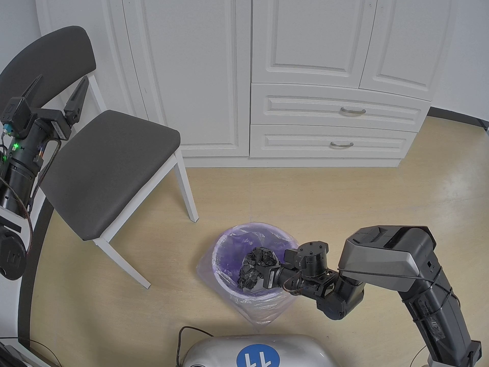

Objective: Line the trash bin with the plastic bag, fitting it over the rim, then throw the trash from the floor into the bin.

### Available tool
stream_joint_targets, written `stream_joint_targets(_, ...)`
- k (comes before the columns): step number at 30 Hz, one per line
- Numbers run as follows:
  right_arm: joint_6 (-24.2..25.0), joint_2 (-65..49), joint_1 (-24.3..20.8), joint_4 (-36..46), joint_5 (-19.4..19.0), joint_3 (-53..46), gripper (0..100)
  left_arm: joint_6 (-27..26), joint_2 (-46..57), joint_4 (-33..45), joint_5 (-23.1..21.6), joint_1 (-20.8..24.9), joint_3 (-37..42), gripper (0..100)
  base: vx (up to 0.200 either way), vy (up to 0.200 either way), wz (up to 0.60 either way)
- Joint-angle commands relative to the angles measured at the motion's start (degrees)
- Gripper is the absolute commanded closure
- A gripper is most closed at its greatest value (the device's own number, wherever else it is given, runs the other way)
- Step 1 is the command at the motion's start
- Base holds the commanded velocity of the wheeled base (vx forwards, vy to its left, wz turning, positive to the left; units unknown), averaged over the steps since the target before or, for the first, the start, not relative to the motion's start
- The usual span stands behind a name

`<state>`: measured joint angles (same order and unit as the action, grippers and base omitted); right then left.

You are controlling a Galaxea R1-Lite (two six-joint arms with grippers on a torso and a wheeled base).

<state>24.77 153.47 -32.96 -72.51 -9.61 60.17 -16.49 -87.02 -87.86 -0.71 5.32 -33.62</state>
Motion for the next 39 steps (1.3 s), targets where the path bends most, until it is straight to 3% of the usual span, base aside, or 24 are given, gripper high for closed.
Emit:
stream_joint_targets(1,-0.95,-1.86,0.36,3.69,0.03,0.21,100,-0.38,-0.08,-0.03,0.00,0.40,0.05,0,0.000,0.000,0.00)
stream_joint_targets(5,-3.15,-2.91,1.15,9.58,0.73,1.70,100,-0.38,0.09,-0.03,0.00,0.40,0.14,0,0.000,0.000,0.00)
stream_joint_targets(13,-3.41,-2.03,2.55,5.98,3.45,3.64,100,-0.38,-0.08,-0.03,0.09,0.40,0.14,0,0.000,0.000,0.00)
stream_joint_targets(18,-10.18,-1.24,3.87,6.06,3.72,3.37,100,-0.47,-0.08,-0.03,0.00,0.40,0.14,0,0.000,0.000,0.00)
stream_joint_targets(23,-12.29,-1.24,3.70,5.98,6.27,3.37,100,-0.47,0.00,-0.03,0.09,0.66,0.14,0,0.000,0.000,0.00)
stream_joint_targets(27,-11.76,-1.68,3.08,5.54,6.18,3.37,100,-0.47,0.36,-0.03,0.09,0.66,0.14,0,0.000,0.000,0.00)
stream_joint_targets(31,-8.42,-1.68,-0.87,5.98,5.91,5.13,100,-0.21,0.80,-0.03,0.09,0.66,0.05,0,0.000,0.000,0.00)
stream_joint_targets(35,-10.09,-1.77,-1.49,10.20,4.86,9.44,100,-0.47,1.06,-0.03,0.09,0.75,0.40,0,0.000,0.000,0.00)
stream_joint_targets(39,-12.20,-0.63,-0.61,23.82,2.93,18.84,100,0.15,1.94,-0.03,0.00,0.66,0.75,0,0.000,0.000,0.00)
